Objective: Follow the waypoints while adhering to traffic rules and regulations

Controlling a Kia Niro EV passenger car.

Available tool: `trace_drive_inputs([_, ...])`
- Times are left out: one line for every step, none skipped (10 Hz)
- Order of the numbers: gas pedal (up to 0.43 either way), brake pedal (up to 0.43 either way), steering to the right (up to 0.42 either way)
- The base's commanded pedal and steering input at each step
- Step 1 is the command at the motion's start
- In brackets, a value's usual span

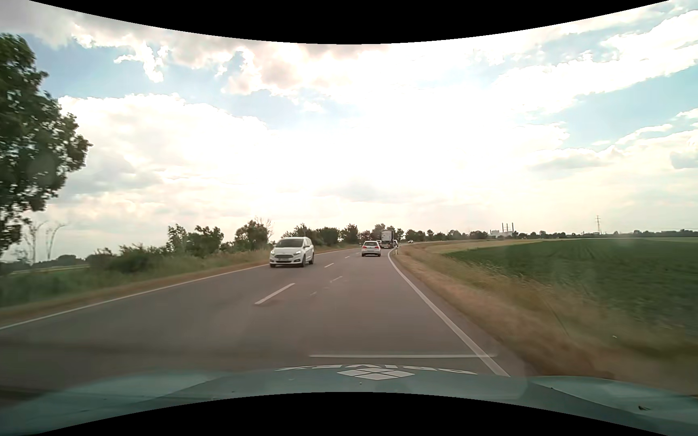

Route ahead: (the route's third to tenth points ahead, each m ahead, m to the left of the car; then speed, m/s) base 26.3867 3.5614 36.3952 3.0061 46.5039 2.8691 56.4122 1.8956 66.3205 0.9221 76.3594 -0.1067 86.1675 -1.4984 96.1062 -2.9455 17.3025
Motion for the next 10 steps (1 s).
trace_drive_inputs([0.228,0.000,0.005])
trace_drive_inputs([0.220,0.000,0.005])
trace_drive_inputs([0.220,0.000,0.005])
trace_drive_inputs([0.220,0.000,0.006])
trace_drive_inputs([0.220,0.000,0.006])
trace_drive_inputs([0.220,0.000,0.005])
trace_drive_inputs([0.220,0.000,0.006])
trace_drive_inputs([0.220,0.000,0.006])
trace_drive_inputs([0.220,0.000,0.006])
trace_drive_inputs([0.220,0.000,0.006])
